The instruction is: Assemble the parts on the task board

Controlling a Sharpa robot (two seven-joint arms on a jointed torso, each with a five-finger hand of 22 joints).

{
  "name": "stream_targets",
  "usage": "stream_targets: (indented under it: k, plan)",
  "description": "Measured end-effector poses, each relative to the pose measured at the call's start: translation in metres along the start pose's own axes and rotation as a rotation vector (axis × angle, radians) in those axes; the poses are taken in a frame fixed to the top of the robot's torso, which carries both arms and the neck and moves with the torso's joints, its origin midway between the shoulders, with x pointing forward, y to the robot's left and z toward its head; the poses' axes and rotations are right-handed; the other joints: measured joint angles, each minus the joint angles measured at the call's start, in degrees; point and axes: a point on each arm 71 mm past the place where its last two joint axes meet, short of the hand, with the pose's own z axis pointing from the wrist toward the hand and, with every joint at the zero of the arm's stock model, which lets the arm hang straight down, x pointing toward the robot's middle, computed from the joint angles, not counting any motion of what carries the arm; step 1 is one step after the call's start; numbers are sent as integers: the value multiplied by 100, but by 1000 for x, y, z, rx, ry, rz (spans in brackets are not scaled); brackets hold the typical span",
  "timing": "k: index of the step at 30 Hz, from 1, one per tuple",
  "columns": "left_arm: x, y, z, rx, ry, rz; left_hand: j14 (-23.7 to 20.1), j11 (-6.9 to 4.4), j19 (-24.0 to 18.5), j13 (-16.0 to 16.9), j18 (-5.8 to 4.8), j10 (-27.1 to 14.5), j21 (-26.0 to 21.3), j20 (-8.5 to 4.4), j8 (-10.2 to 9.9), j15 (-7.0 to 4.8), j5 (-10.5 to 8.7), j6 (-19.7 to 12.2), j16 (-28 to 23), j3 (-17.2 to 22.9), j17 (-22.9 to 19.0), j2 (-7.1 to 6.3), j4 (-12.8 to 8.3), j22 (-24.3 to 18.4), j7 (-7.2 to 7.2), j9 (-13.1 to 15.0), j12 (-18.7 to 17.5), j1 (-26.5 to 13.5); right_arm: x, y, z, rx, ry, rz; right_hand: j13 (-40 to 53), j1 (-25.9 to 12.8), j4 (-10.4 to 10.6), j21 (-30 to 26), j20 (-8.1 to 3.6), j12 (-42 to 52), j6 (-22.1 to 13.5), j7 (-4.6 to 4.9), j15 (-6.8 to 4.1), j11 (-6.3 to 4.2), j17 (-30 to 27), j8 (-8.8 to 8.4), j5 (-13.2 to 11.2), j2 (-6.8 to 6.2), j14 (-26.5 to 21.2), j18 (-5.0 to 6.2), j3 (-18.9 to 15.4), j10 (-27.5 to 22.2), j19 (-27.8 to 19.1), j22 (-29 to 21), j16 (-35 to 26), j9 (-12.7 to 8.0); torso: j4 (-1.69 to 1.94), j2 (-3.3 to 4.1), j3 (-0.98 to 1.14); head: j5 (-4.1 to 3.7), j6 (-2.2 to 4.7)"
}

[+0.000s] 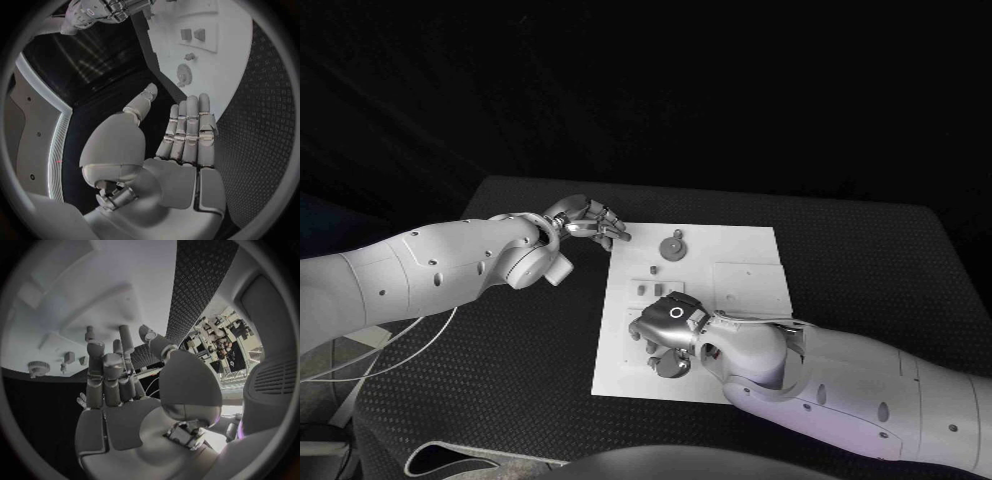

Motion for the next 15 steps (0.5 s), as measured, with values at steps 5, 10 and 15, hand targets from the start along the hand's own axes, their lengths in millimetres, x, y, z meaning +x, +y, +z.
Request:
stream_targets:
  k: [5, 10, 15]
  plan:
    - [-1, 1, 0, -2, -3, 1, 0, 0, 0, 0, 0, 0, 0, 0, 0, 0, 0, 0, 0, 0, 4, 0, 0, 5, 0, 0, 0, 0, -5, -2, -8, 0, -48, 22, -7, -22, 27, 0, 6, 0, 0, 0, -1, 0, 0, 0, 0, -22, 1, 0, 27, 0, 35, 0, 0, -5, 4, 1, 1, -5, 8]
    - [-3, 2, 0, -6, -9, 2, 0, 0, 0, 0, 0, 0, 0, 0, 0, 0, 0, 0, -22, 0, 5, 0, 0, 5, 0, 0, 0, 0, -28, -13, -21, 16, -157, 49, -7, -47, 68, 0, -26, 11, 0, 0, -4, -38, -7, 0, 0, -47, 5, 0, 68, 39, 88, 0, 20, -5, -1, 1, 3, -20, 30]
    - [-6, 4, 1, -9, -15, 5, 0, 0, 0, 0, 0, 0, 0, 0, 0, 0, 0, 0, -22, 0, 5, 0, 0, 4, 0, 0, 0, 0, -57, -29, -39, 42, -291, 97, -2, -112, 195, 0, -42, 95, -20, 23, -41, -75, -17, 0, 0, -112, 45, 0, 104, 158, 124, 0, 29, -12, -14, -6, 3, -59, 65]
